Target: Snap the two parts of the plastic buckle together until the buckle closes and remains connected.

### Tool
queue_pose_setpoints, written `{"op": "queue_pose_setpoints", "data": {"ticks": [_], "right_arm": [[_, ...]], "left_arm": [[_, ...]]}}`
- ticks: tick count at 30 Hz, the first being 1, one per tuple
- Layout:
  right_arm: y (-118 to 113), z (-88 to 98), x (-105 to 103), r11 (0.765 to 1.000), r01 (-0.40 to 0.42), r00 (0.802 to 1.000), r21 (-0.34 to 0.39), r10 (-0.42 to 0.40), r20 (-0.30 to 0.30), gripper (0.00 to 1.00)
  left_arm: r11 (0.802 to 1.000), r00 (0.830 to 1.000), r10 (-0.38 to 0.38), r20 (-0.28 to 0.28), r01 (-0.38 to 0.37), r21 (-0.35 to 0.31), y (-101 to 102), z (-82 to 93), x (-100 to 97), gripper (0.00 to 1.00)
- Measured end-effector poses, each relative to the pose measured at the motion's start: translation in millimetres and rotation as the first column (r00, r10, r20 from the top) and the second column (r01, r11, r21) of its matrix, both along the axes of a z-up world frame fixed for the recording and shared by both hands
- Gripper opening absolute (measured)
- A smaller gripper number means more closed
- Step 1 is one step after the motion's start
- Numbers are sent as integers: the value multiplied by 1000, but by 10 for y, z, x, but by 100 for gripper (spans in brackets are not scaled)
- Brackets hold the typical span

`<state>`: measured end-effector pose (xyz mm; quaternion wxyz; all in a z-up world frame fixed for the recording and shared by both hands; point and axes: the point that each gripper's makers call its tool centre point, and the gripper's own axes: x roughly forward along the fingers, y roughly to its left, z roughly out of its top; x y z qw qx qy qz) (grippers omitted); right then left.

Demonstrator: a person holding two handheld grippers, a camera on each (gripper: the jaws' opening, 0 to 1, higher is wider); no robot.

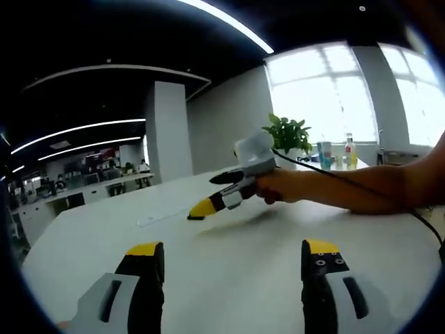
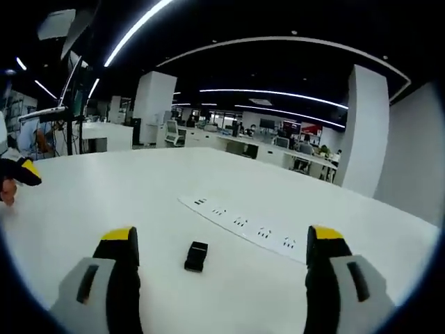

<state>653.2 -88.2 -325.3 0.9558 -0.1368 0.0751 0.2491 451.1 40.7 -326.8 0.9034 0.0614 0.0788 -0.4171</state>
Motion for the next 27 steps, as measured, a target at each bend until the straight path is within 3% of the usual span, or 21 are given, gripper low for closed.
{"op": "queue_pose_setpoints", "data": {"ticks": [3, 6, 13, 18, 23, 27], "right_arm": [[-67, 15, 0, 1000, 12, 1000, 23, -12, 4, 100], [-109, 30, -33, 999, 25, 1000, 22, -25, 16, 89], [-85, -2, -141, 999, 28, 1000, 25, -29, 5, 100], [-131, -64, -155, 999, 43, 999, 22, -43, -9, 100], [-145, -30, -258, 996, 44, 999, 81, -42, -17, 100], [-220, 16, -358, 992, 55, 998, 116, -55, -9, 100]], "left_arm": [[1000, 1000, 0, 0, 0, 12, -7, -26, 27, 78], [1000, 1000, 4, -4, -4, 23, 1, -63, 28, 78], [999, 1000, 13, -10, -12, 32, 14, -93, 25, 80], [999, 1000, 21, -11, -21, 35, 33, -116, 48, 79], [999, 999, 38, -9, -38, 29, 62, -114, 36, 79], [999, 999, 38, -2, -38, -14, 67, -26, 77, 79]]}}
